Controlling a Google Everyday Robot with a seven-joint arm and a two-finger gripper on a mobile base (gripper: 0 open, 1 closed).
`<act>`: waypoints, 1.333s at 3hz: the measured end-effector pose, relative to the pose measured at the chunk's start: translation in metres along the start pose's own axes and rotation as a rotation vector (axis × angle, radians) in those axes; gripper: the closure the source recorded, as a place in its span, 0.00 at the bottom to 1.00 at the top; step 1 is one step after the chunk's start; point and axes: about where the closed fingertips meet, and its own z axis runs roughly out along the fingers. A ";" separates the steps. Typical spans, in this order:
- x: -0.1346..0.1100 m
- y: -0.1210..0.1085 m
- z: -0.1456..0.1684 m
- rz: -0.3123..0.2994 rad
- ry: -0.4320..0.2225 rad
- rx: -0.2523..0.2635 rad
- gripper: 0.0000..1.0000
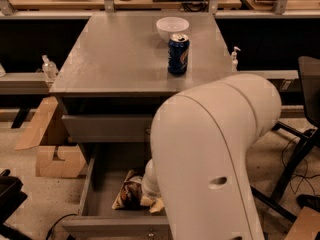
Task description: Pick brown chip bag from middle drawer and place on counter
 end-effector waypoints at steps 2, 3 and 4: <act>0.000 0.001 0.001 -0.001 0.001 -0.002 1.00; -0.003 0.007 -0.025 -0.024 -0.022 0.025 1.00; 0.000 0.026 -0.067 -0.066 -0.040 0.050 1.00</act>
Offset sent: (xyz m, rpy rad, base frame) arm -0.0005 0.0002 -0.0006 -0.0008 0.0012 0.0012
